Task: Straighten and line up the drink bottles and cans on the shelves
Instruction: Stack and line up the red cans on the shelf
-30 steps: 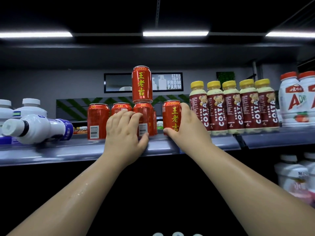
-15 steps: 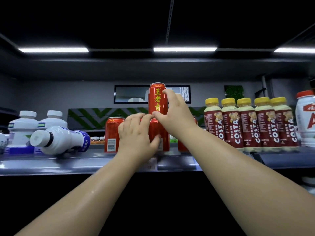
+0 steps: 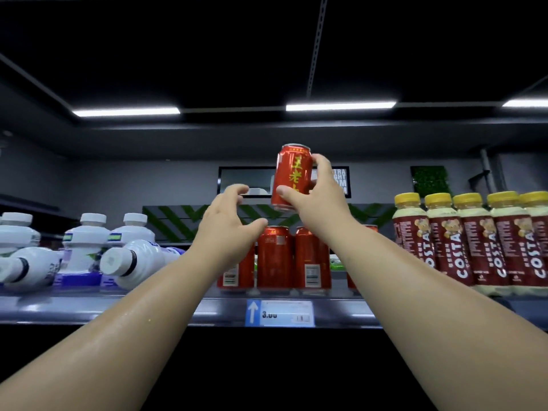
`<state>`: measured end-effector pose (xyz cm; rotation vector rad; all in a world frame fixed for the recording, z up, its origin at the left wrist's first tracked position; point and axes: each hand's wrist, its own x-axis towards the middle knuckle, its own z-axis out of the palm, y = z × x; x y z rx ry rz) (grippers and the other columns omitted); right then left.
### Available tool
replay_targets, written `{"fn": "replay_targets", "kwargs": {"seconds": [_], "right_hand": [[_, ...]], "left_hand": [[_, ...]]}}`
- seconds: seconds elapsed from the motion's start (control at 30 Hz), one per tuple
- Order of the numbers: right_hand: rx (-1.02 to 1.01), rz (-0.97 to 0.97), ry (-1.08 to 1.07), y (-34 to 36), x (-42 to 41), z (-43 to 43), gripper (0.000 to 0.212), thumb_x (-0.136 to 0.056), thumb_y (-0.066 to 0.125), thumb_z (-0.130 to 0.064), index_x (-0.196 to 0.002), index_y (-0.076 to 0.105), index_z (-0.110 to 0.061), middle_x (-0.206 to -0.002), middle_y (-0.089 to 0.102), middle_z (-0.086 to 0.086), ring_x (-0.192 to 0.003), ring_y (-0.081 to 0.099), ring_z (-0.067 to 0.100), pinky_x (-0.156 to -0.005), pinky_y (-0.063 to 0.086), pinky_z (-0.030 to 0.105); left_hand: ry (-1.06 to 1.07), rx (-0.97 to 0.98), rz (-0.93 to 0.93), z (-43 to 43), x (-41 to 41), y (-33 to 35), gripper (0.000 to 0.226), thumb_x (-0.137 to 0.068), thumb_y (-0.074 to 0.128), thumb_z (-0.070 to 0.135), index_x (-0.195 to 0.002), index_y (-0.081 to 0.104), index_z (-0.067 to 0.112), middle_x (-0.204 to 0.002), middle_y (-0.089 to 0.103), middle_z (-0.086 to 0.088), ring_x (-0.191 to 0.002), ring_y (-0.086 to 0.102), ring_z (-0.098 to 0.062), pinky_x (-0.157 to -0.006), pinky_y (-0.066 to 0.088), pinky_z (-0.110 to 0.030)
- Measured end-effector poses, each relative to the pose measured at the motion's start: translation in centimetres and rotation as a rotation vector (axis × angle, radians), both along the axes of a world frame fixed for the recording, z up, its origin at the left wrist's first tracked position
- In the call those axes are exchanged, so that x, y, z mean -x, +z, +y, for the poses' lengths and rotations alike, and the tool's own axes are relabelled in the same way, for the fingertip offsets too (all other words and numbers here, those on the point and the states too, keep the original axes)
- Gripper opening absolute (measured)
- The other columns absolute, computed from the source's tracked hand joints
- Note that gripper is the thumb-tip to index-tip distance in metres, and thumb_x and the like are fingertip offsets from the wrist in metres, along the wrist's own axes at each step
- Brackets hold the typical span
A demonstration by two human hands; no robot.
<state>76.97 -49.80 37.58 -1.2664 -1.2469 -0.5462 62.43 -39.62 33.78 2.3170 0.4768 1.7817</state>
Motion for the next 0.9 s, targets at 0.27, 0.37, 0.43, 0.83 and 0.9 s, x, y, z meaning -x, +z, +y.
{"fn": "replay_targets", "kwargs": {"seconds": [0.27, 0.37, 0.43, 0.83, 0.9], "right_hand": [[0.066, -0.099, 0.156, -1.7, 7.0, 4.0, 0.089, -0.08, 0.078, -0.047, -0.148, 0.019, -0.043, -0.128, 0.055, -0.002, -0.107, 0.06, 0.018, -0.075, 0.047, 0.026], [0.177, -0.119, 0.178, -2.5, 8.3, 5.1, 0.088, -0.081, 0.077, -0.046, -0.149, 0.021, -0.039, -0.125, 0.056, -0.004, -0.106, 0.06, 0.016, -0.077, 0.047, 0.025], [0.216, -0.165, 0.155, -2.7, 8.6, 5.4, 0.079, -0.085, 0.074, -0.046, -0.148, 0.027, -0.038, -0.126, 0.059, -0.003, -0.109, 0.06, 0.016, -0.087, 0.051, 0.033], [0.659, -0.513, -0.519, -0.9, 7.6, 5.7, 0.041, -0.097, 0.047, -0.057, -0.131, 0.053, -0.035, -0.131, 0.061, -0.005, -0.129, 0.05, 0.023, -0.116, 0.013, 0.06], [0.684, -0.527, -0.538, -1.0, 7.5, 5.7, 0.037, -0.098, 0.047, -0.056, -0.125, 0.055, -0.032, -0.127, 0.062, -0.003, -0.126, 0.051, 0.024, -0.116, 0.014, 0.061]], "left_hand": [[-0.148, 0.021, -0.067, 0.8, 5.0, -0.8, 0.072, -0.083, 0.074, 0.034, -0.143, 0.034, 0.036, -0.111, 0.056, 0.016, -0.091, 0.06, 0.003, -0.073, 0.049, -0.018], [-0.121, 0.065, -0.075, 2.4, 6.2, -1.8, 0.074, -0.081, 0.077, 0.032, -0.143, 0.036, 0.034, -0.108, 0.059, 0.014, -0.093, 0.062, 0.0, -0.071, 0.048, -0.016], [-0.138, 0.112, -0.087, 3.4, 6.8, -2.4, 0.074, -0.08, 0.079, 0.029, -0.141, 0.037, 0.034, -0.11, 0.06, 0.013, -0.097, 0.062, -0.003, -0.077, 0.051, -0.02], [0.039, 0.113, 0.014, 4.8, 5.9, -5.2, 0.083, -0.083, 0.076, 0.017, -0.145, 0.021, 0.025, -0.129, 0.05, -0.002, -0.112, 0.054, -0.021, -0.097, 0.046, -0.039], [0.06, 0.13, 0.049, 4.9, 5.5, -5.3, 0.08, -0.083, 0.076, 0.019, -0.143, 0.023, 0.022, -0.126, 0.051, -0.003, -0.109, 0.055, -0.022, -0.092, 0.047, -0.037]]}}
